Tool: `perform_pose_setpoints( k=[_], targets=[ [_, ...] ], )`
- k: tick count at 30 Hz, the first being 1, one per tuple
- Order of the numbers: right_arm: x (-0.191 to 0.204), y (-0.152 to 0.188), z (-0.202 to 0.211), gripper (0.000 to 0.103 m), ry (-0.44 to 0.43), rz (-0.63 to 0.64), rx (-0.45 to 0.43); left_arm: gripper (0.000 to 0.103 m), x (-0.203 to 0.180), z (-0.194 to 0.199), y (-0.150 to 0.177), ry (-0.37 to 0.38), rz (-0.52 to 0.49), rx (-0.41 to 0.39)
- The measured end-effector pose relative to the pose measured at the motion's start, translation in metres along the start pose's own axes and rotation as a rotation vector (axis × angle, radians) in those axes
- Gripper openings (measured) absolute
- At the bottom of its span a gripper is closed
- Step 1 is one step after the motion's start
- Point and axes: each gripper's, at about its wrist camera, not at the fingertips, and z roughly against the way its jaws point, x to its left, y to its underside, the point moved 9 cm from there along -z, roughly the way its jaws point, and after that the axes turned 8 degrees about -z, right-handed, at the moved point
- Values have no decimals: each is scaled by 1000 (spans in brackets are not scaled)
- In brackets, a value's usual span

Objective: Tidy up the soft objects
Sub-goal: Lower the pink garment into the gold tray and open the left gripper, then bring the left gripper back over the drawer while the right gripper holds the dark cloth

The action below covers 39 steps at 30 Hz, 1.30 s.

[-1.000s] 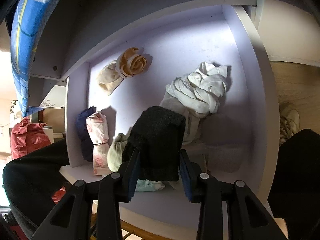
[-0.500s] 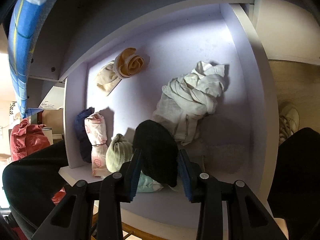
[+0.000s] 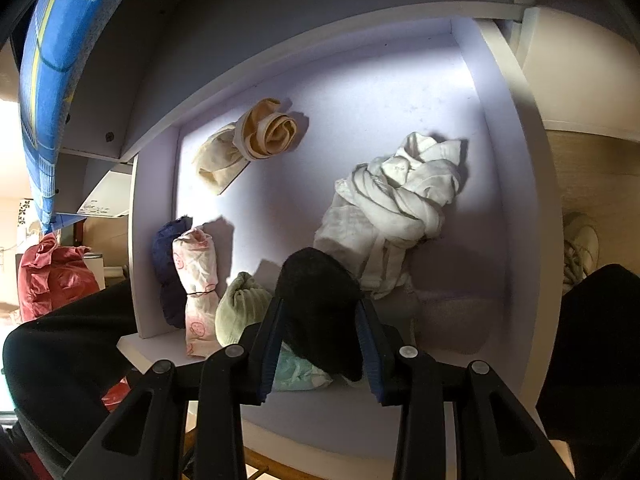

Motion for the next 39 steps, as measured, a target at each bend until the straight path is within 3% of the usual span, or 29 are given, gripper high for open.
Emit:
perform_pose_setpoints(
  k=[9, 13, 14, 15, 17, 20, 22, 26, 27, 34, 39],
  targets=[
    [-5, -4, 3, 30, -1, -23, -26, 80, 4, 56, 57, 58, 87, -127],
    [-4, -4, 1, 32, -3, -15, -28, 80, 2, 80, 85, 82, 104, -175],
    [-3, -3, 0, 38, -9, -17, -24, 80, 1, 86, 92, 94, 116, -189],
    [-1, -2, -1, 55, -20, -17, -19, 80, 0, 91, 101, 106, 130, -199],
    [4, 0, -4, 75, -27, -11, -9, 80, -2, 97, 118, 117, 151, -209],
    [8, 6, -13, 76, 56, 68, -3, 80, -7, 97, 150, 122, 174, -203],
    [7, 7, -23, 74, 122, 118, 7, 80, -13, 89, 170, 136, 187, -181],
    [5, 13, -48, 56, 177, 170, 57, 80, -28, 52, 219, 167, 215, -73],
    [5, 15, -52, 47, 175, 174, 69, 80, -31, 43, 229, 171, 227, -45],
    [6, 21, -43, 40, 142, 170, 49, 80, -46, -19, 285, 208, 285, 177],
    [1, 25, -31, 40, 118, 133, 41, 80, -56, -39, 306, 220, 282, 260]
  ],
)
